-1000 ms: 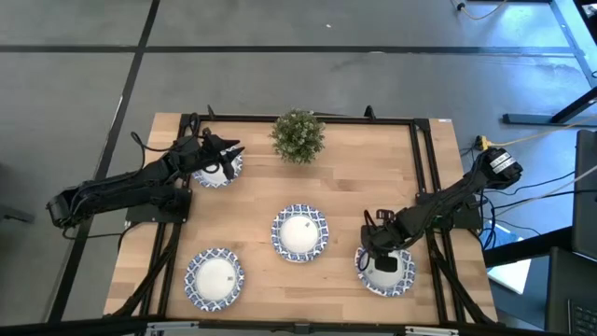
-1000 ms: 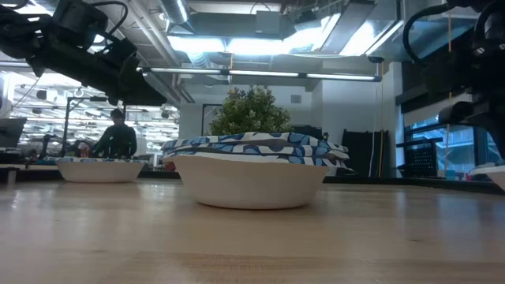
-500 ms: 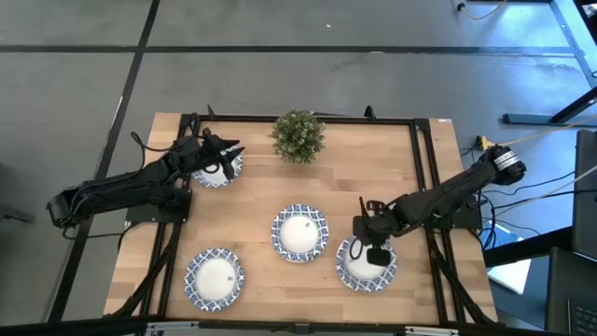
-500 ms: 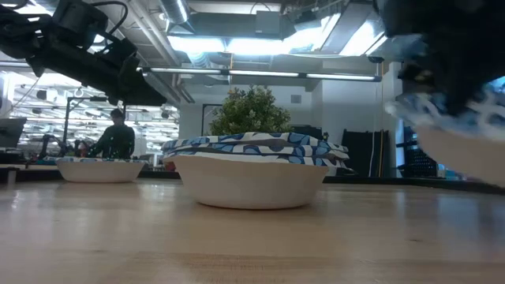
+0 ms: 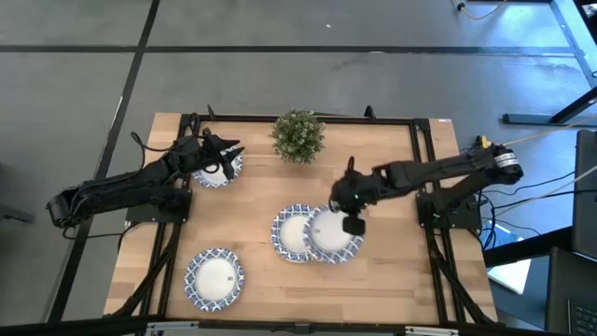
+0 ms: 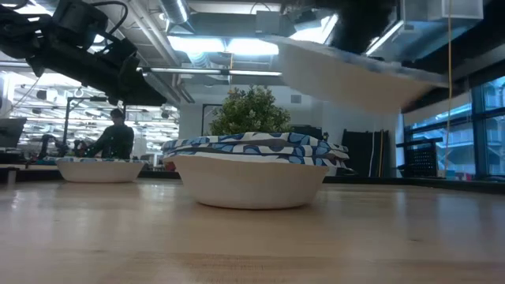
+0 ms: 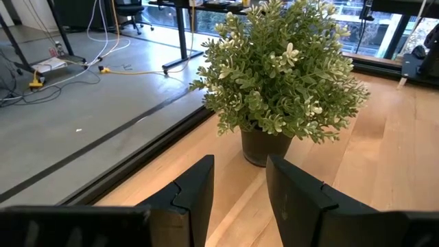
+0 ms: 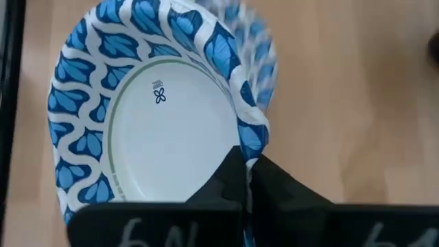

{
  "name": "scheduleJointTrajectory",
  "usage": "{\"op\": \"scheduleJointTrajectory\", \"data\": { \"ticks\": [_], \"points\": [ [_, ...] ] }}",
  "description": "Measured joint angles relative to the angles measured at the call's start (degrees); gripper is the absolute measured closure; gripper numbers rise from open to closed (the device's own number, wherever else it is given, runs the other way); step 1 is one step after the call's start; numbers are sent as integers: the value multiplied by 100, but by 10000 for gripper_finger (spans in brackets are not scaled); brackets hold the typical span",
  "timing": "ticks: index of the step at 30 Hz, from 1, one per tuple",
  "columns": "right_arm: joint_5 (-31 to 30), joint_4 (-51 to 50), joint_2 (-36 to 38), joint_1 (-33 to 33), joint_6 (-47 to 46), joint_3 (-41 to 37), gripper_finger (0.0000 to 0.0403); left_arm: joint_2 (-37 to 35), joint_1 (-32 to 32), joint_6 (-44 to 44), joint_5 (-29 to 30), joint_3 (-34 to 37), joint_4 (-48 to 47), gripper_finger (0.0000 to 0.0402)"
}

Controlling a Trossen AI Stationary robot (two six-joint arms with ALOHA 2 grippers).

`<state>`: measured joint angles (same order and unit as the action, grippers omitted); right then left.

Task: Nest bowls inside each other
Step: Stack the blue pattern bowl on the blue pattern bowl

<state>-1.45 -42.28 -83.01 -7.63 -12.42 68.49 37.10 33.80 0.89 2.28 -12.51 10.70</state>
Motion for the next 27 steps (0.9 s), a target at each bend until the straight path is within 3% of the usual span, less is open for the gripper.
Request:
{"op": "scheduleJointTrajectory", "data": {
  "ticks": [11, 18, 27],
  "points": [
    [309, 493, -1002, 508, 745, 632, 399, 0, -1, 0, 0, 0, -1, 273],
    [913, 566, -2013, 598, 999, 1330, 399, 0, -2, 0, 0, 0, -2, 273],
    [918, 572, -2664, 598, 1136, 1860, 377, 0, -2, 2, 0, 0, -2, 273]
  ]
}}
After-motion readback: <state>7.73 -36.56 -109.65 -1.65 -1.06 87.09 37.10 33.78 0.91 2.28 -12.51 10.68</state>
